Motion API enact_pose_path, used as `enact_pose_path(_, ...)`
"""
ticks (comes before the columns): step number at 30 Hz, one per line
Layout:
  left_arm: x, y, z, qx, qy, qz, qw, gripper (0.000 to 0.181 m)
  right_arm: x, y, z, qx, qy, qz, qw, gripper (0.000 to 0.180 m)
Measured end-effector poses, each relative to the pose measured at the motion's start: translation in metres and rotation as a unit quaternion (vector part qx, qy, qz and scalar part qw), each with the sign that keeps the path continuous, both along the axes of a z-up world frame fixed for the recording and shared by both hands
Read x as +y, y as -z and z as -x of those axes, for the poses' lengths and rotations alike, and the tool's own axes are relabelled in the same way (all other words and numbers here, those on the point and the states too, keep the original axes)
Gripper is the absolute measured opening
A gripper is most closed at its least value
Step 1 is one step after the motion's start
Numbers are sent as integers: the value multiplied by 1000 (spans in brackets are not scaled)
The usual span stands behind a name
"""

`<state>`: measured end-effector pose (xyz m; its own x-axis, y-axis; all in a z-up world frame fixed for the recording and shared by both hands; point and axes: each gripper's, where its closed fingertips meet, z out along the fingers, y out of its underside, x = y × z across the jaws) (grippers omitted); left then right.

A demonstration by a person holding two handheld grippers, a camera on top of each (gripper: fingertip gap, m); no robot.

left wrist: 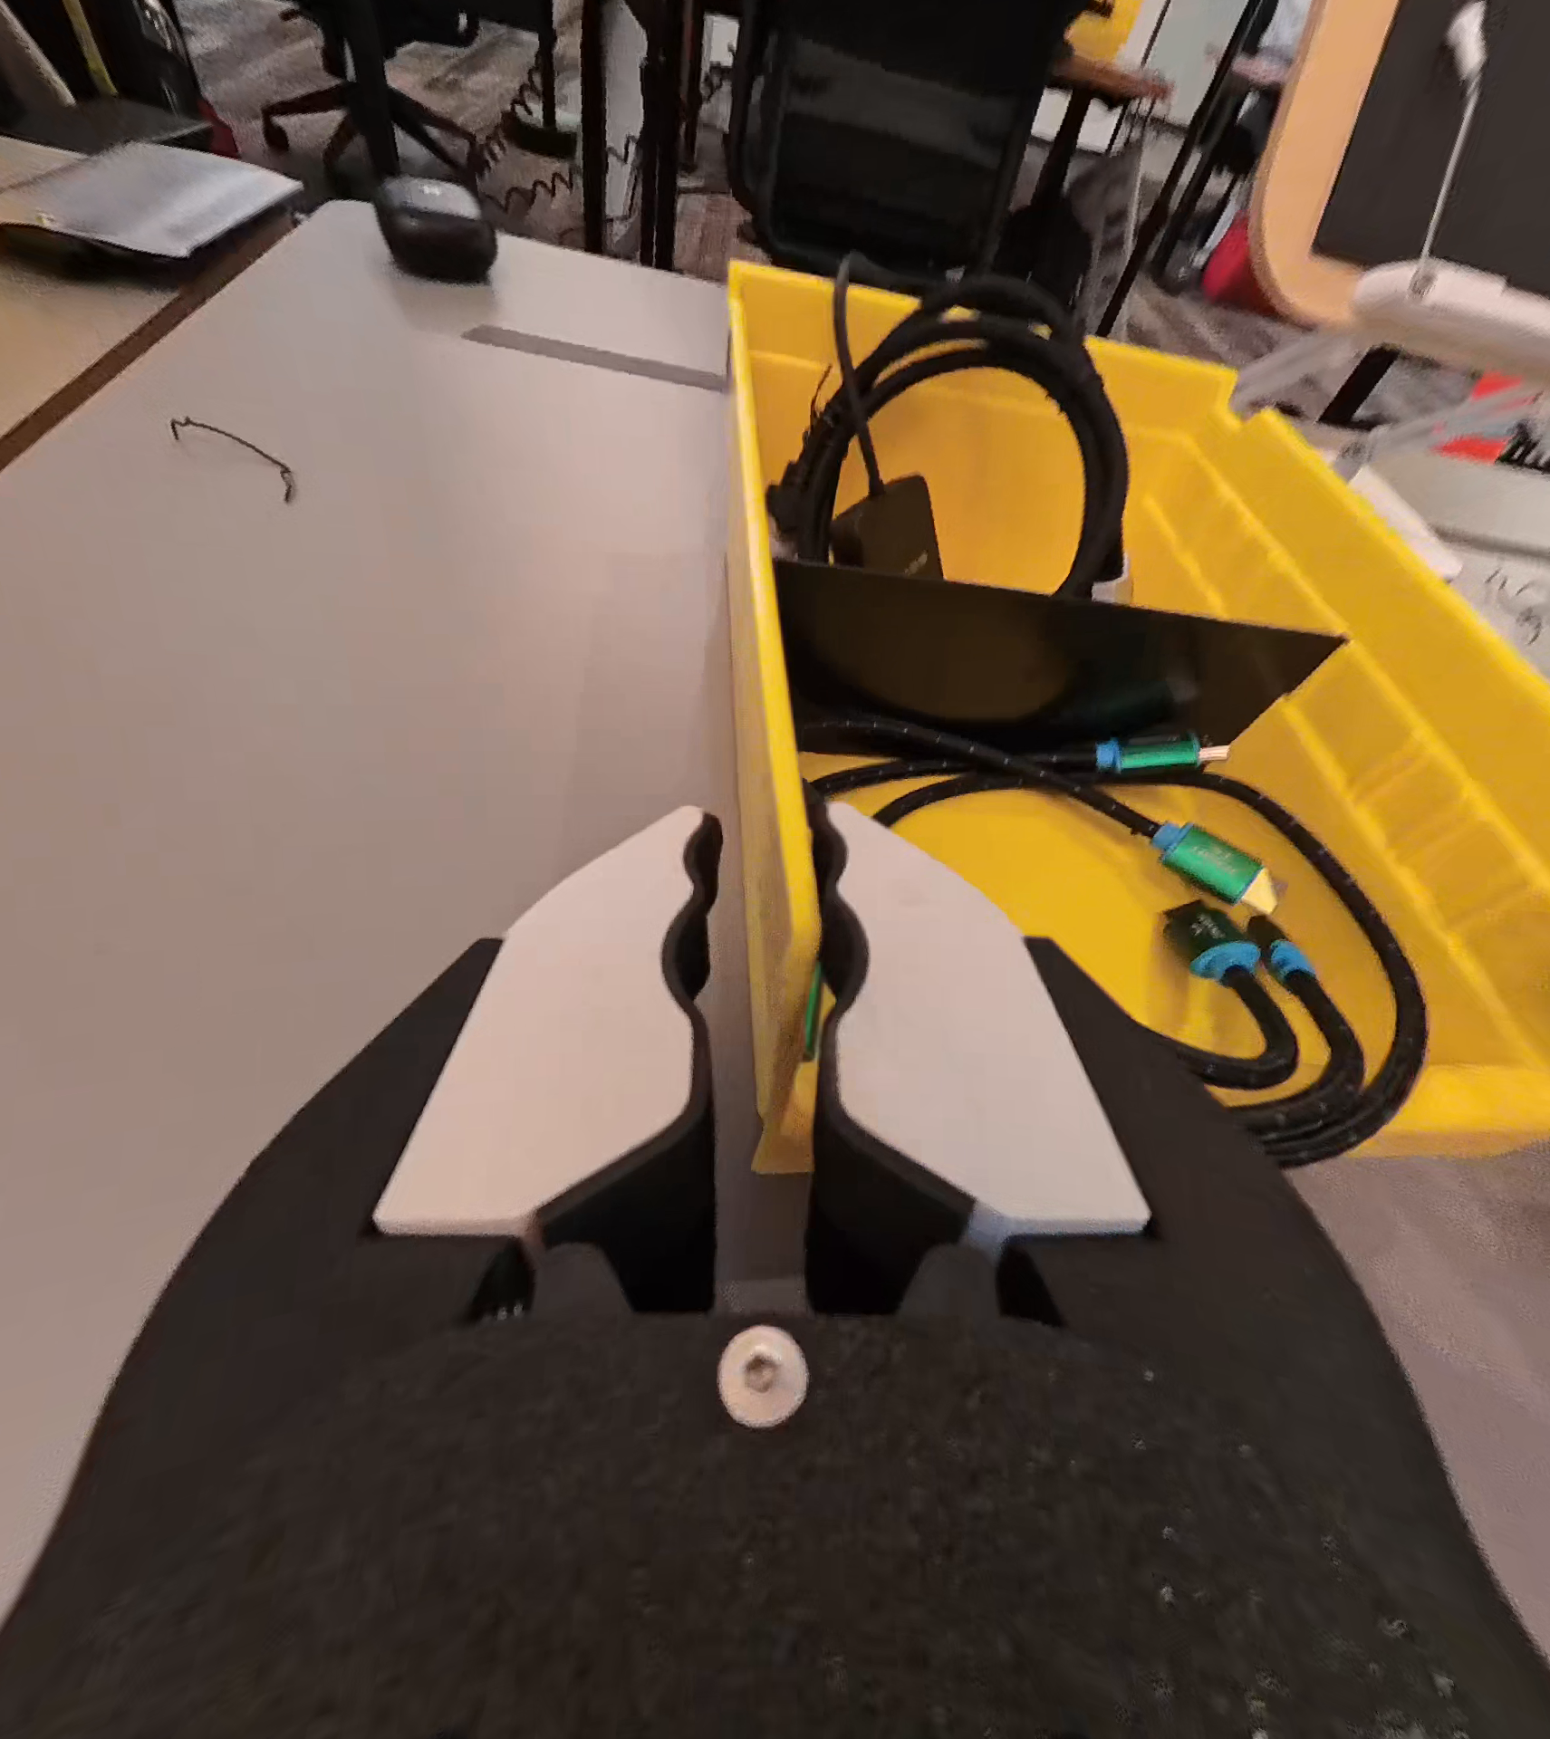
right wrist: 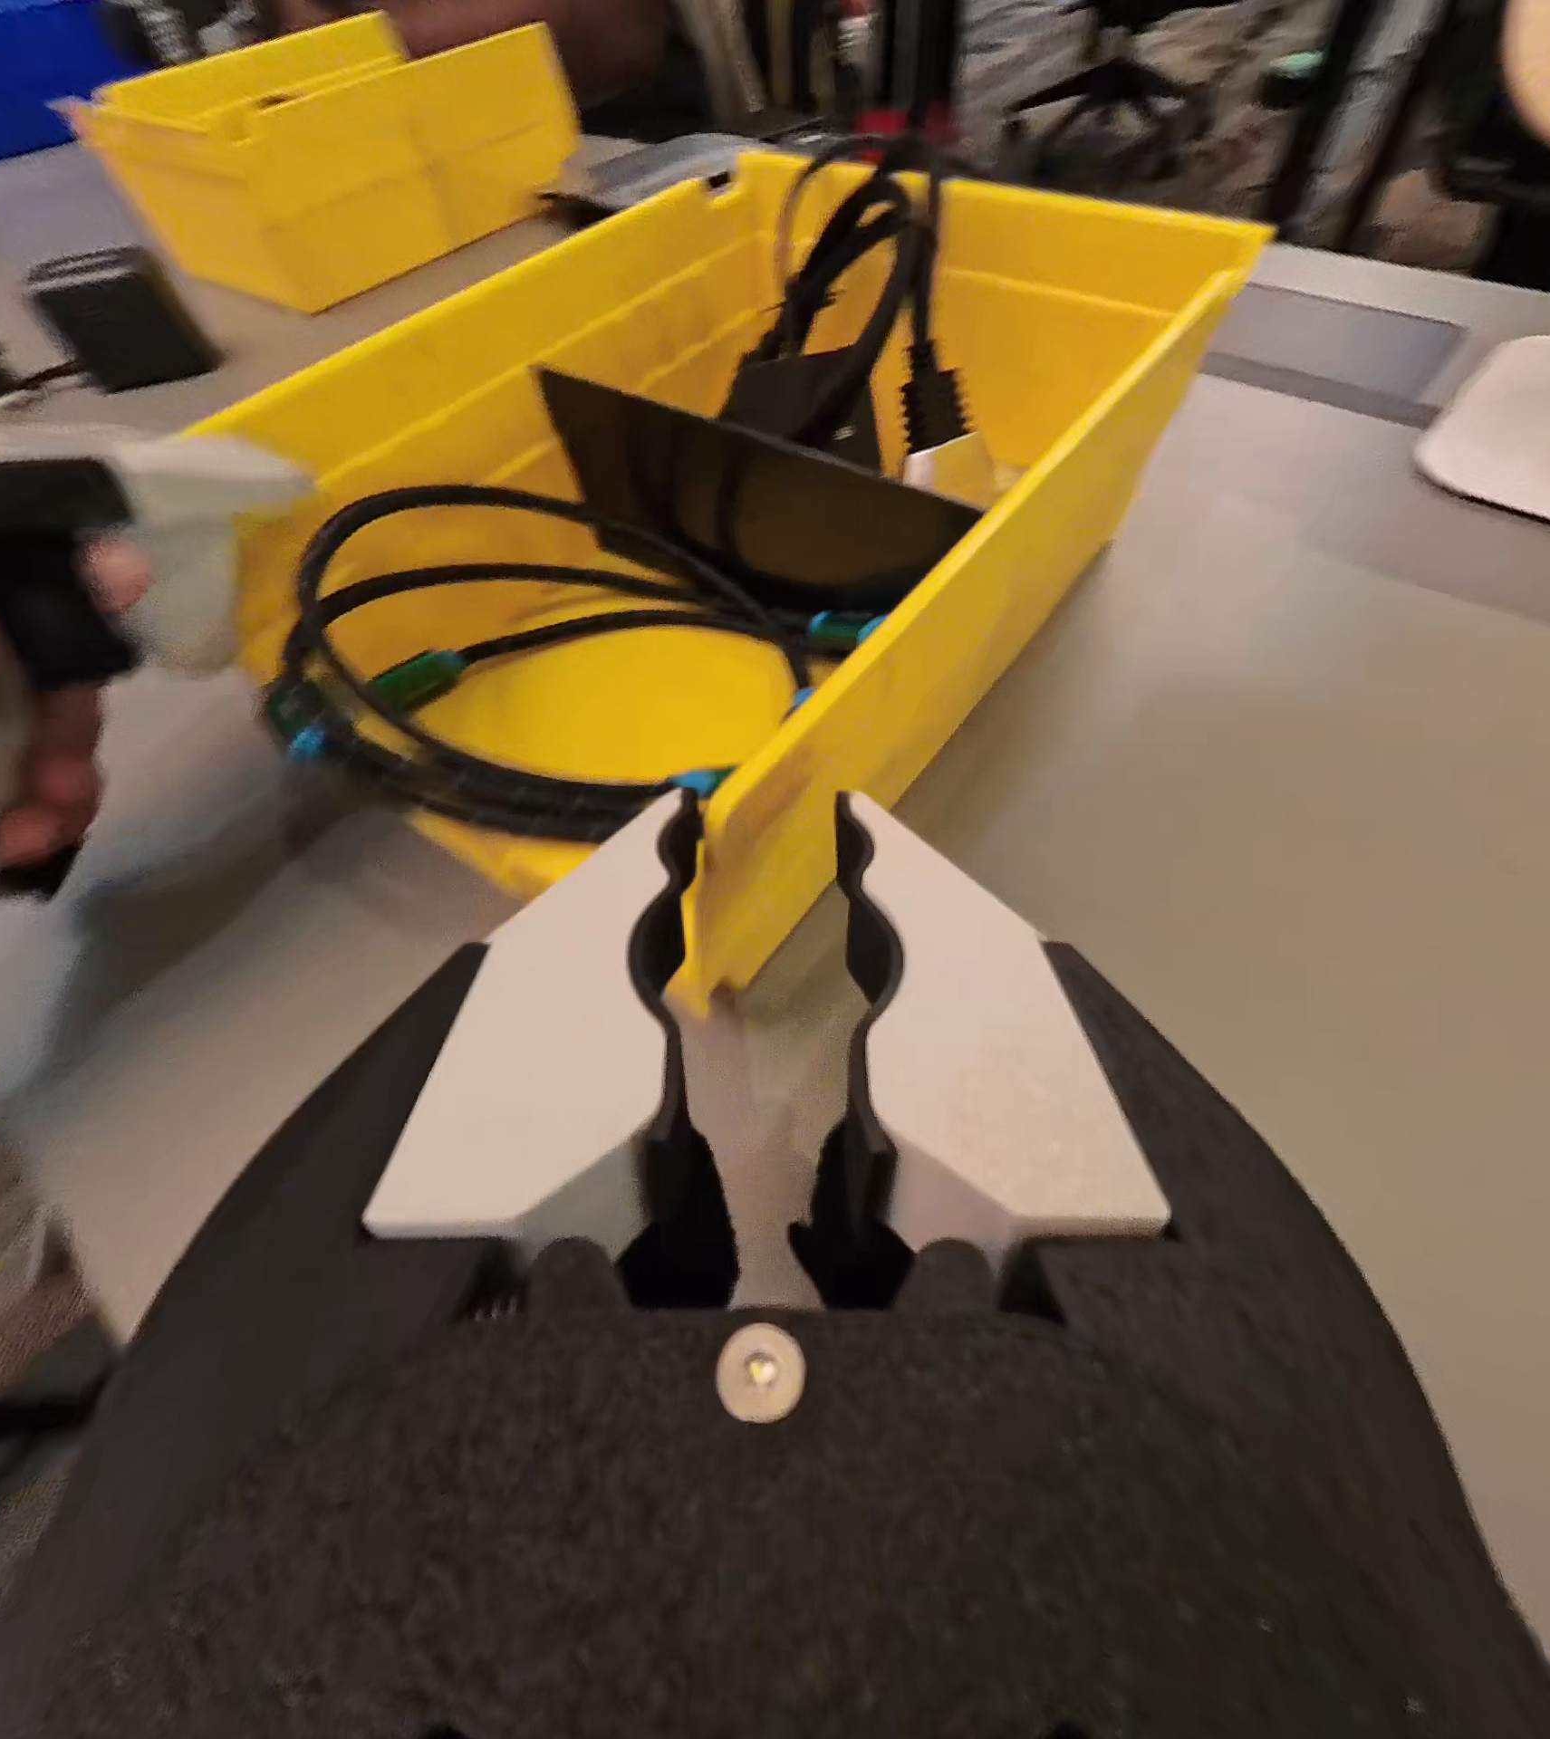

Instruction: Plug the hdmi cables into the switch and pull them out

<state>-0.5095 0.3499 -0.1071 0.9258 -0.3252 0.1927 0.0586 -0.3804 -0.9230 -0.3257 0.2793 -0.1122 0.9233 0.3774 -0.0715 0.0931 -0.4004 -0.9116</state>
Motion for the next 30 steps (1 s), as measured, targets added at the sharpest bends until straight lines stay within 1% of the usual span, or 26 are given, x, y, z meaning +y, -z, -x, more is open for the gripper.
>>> enact_pose_path(1, -2, -7, 3, -11, -5, -12, 1000, 20, -14, 0, -4, -4, -28, 11, 1000, 35)
enact_pose_path(2, -4, -16, 6, -26, -7, -30, 999, 23, -27, 3, -18, -16, -32, 27, 999, 41)
enact_pose_path(3, -8, -28, 8, -47, -6, -55, 997, 26, -39, 5, -34, -27, -35, 40, 998, 41)
enact_pose_path(5, -17, -49, 17, -92, -17, -92, 991, 29, -72, 6, -59, -26, -86, 73, 993, 41)
enact_pose_path(6, -22, -56, 21, -110, -24, -103, 988, 30, -88, 6, -76, -21, -106, 91, 990, 45)
enact_pose_path(7, -28, -60, 22, -117, -29, -109, 987, 29, -100, 4, -96, -15, -115, 102, 988, 47)
enact_pose_path(8, -33, -61, 22, -115, -33, -111, 987, 29, -109, 0, -121, -8, -106, 107, 989, 50)
enact_pose_path(11, -52, -51, 1, -83, -20, -88, 992, 29, -129, -20, -206, 51, -25, 71, 996, 50)
enact_pose_path(13, -77, -40, -33, -79, 9, -73, 994, 26, -145, -33, -261, 100, 38, 11, 994, 50)
enact_pose_path(14, -92, -34, -54, -72, 31, -60, 995, 26, -155, -35, -289, 106, 77, -19, 991, 50)
enact_pose_path(16, -119, -18, -85, -29, 57, -27, 998, 24, -178, -27, -347, 66, 166, -69, 981, 52)
enact_pose_path(17, -130, -15, -97, -17, 67, -27, 997, 20, -190, -23, -372, 34, 206, -97, 973, 53)
enact_pose_path(18, -139, -16, -113, -20, 94, -36, 995, 20, -197, -25, -391, 4, 229, -125, 965, 54)
enact_pose_path(19, -148, -20, -131, -33, 137, -44, 989, 20, -199, -31, -404, -8, 244, -138, 960, 55)
enact_pose_path(20, -156, -21, -147, -42, 180, -47, 982, 25, -200, -37, -413, -5, 253, -142, 957, 56)
enact_pose_path(21, -160, -18, -155, -33, 203, -44, 978, 31, -199, -41, -420, 7, 262, -148, 954, 55)
enact_pose_path(23, -154, -8, -153, 1, 189, -40, 981, 29, -196, -36, -432, 37, 282, -153, 946, 55)
enact_pose_path(24, -150, -7, -150, 4, 183, -40, 982, 27, -194, -29, -434, 58, 288, -146, 945, 55)
enact_pose_path(26, -144, -7, -143, -23, 174, -26, 984, 28, -189, -16, -431, 115, 279, -117, 946, 55)
enact_pose_path(28, -138, -4, -136, -59, 171, -3, 984, 28, -185, -13, -425, 158, 262, -99, 947, 55)
enact_pose_path(30, -137, 0, -135, -103, 190, 31, 976, 36, -184, -12, -425, 150, 260, -92, 949, 55)
